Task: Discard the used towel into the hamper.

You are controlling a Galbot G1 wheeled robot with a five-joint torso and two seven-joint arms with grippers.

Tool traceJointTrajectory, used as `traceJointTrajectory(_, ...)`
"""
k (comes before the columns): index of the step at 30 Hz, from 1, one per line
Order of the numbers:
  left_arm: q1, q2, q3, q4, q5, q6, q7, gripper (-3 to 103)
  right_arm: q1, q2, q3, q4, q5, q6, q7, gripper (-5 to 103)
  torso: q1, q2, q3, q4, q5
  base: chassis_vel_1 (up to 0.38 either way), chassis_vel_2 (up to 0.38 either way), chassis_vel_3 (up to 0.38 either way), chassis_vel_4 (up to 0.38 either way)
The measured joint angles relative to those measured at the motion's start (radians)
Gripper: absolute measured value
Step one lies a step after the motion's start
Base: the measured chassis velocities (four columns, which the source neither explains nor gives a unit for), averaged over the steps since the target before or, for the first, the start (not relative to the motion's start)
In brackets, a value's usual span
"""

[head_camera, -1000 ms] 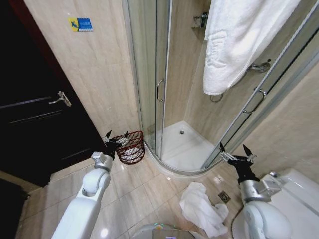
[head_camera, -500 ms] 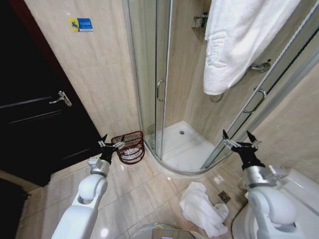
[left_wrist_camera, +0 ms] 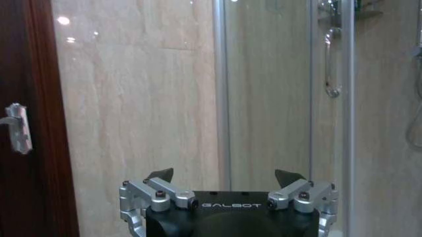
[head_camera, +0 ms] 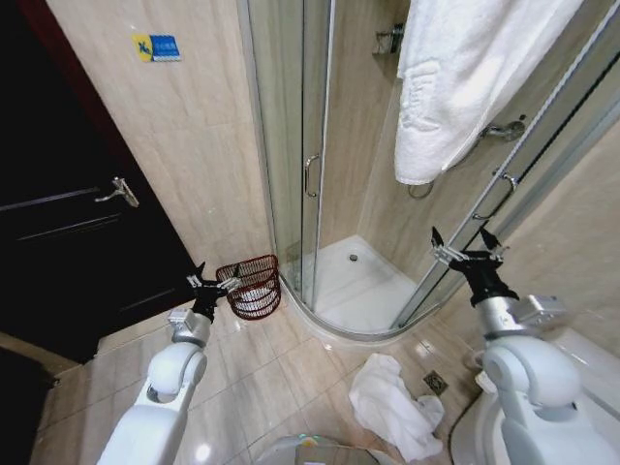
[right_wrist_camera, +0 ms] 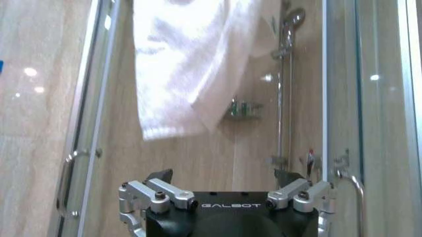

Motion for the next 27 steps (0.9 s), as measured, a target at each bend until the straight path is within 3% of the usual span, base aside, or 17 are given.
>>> traceJointTrajectory(6,-0.004,0.010,0.017,0.006,0.003,0.003,0.000,100,0.034,-0.013,-0.021,0.021,-0.010,-0.022,0.022,100,0.000,0.000,0.000,-0.0002,0.0002,0.000,0.000,0.000,0.000)
traceJointTrajectory(20,0.007,0.020,0.048,0.022,0.017,0.005,-0.002,100,0.222,-0.091,-0.077,-0.025,-0.035,0.004,0.025,100,0.000,0.000,0.000,0.0000,0.0002,0.000,0.000,0.000,0.000)
traceJointTrajectory(24,0.011,0.035,0.042,0.014,0.010,0.016,-0.007,100,0.333,-0.133,-0.111,-0.136,0.008,0.082,0.016,100,0.000,0.000,0.000,0.0002,0.0006,0.000,0.000,0.000,0.000)
traceJointTrajectory(27,0.017,0.040,0.034,0.013,0.008,0.017,-0.008,100,0.372,-0.162,-0.116,-0.161,0.029,0.102,0.016,100,0.000,0.000,0.000,0.0000,0.0007,0.000,0.000,0.000,0.000)
